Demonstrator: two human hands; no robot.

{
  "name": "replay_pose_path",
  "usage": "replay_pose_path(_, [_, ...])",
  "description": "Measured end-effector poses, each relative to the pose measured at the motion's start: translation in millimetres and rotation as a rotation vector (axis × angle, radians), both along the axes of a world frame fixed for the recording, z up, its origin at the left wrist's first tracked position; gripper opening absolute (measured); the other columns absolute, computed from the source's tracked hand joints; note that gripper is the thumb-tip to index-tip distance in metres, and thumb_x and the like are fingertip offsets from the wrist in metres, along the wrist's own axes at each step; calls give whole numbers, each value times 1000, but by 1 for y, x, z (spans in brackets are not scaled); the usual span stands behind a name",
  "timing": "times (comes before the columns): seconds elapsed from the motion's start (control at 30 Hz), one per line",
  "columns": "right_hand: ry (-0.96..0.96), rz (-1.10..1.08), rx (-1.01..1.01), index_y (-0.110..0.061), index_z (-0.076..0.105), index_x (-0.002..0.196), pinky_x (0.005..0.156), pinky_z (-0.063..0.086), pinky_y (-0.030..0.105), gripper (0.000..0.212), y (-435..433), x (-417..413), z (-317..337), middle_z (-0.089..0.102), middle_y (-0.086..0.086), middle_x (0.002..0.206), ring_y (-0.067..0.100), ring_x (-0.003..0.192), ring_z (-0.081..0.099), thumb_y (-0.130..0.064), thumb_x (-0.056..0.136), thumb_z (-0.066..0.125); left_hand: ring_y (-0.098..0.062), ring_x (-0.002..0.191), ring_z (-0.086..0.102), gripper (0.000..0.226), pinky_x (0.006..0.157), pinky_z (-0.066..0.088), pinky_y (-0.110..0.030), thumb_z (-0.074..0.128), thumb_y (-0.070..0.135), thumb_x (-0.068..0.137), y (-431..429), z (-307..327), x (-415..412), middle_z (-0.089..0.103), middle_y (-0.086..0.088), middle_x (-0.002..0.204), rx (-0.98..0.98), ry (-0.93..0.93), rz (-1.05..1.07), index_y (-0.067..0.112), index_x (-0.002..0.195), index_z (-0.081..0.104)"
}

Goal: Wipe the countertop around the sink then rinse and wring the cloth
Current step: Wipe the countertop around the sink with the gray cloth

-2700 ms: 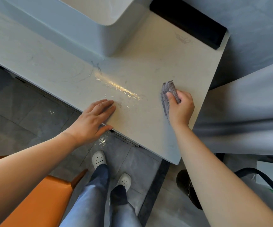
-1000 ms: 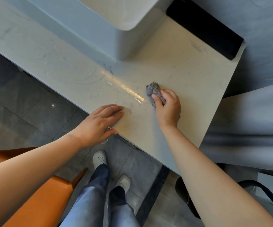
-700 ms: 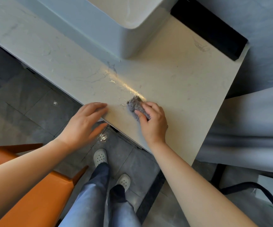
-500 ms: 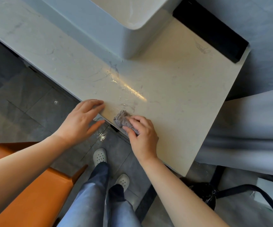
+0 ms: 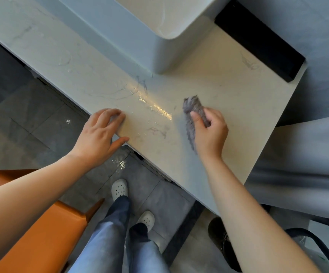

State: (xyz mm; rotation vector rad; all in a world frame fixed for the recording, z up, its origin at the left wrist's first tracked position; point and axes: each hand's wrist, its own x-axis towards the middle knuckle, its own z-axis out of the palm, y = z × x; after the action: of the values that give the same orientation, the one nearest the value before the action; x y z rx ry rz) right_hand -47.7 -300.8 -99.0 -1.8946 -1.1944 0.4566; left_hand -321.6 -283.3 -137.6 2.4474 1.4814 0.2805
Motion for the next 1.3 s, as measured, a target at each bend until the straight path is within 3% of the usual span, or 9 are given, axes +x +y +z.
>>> replay_pose_path(0.17, [-65, -102, -108, -6, 70, 95, 70, 35, 20, 20, 56, 23, -24, 65, 6, 99, 23, 90, 60, -23, 85, 67, -34, 125, 40, 66, 106, 34, -46, 40, 53, 90, 0, -1, -1, 47, -13, 135, 3, 15, 7, 7, 136, 48])
replay_pose_path(0.37, [-99, 14, -112, -5, 70, 107, 86, 45, 28, 32, 49, -7, -33, 65, 6, 110, 23, 101, 60, -26, 83, 69, -34, 127, 39, 65, 107, 33, -46, 41, 53, 91, 1, -6, -3, 46, -13, 136, 14, 18, -9, 7, 136, 48])
replay_pose_path(0.57, [-157, 161, -76, -12, 72, 106, 78, 37, 15, 29, 7, -50, -32, 67, 0, 106, 18, 98, 59, -25, 79, 73, -34, 127, 39, 65, 108, 32, -46, 39, 53, 92, 0, -7, -2, 46, -14, 136, 25, 36, -17, 6, 135, 48])
replay_pose_path(0.73, [-189, 266, -74, -20, 72, 107, 74, 45, 19, 29, -33, -74, -33, 67, -7, 103, 12, 92, 57, -26, 79, 73, -34, 125, 41, 66, 106, 34, -46, 39, 56, 91, 4, 0, -5, 47, -12, 134, -14, 47, -42, 6, 134, 49])
replay_pose_path(0.87, [-193, 316, -73, -21, 72, 108, 77, 43, 14, 29, -55, -85, -34, 67, -8, 104, 10, 93, 57, -31, 82, 69, -31, 122, 44, 63, 103, 38, -46, 35, 55, 91, 13, 7, -14, 50, -8, 132, -53, 34, -119, 11, 134, 51])
replay_pose_path(1.03, [-120, 399, -106, -19, 71, 108, 74, 52, 23, 29, -69, -93, -27, 67, -8, 101, 10, 92, 59, -33, 84, 65, -27, 115, 48, 55, 96, 43, -47, 39, 50, 91, 31, 17, -24, 53, -5, 125, -100, 10, -196, 15, 128, 57])
replay_pose_path(1.17, [124, 334, -101, -15, 71, 105, 77, 54, 28, 25, -61, -84, -8, 66, -6, 98, 11, 91, 62, -26, 84, 69, -31, 114, 49, 53, 95, 44, -48, 40, 47, 91, 36, 18, -28, 53, -9, 125, -37, 26, -134, 11, 126, 57])
replay_pose_path(1.3, [51, 82, 33, -11, 72, 91, 73, 46, 20, 16, -13, -44, 1, 66, -1, 90, 8, 81, 58, -23, 82, 69, -36, 117, 47, 63, 102, 40, -48, 42, 49, 89, 37, 13, -33, 51, -15, 129, -19, 38, -8, 3, 130, 52])
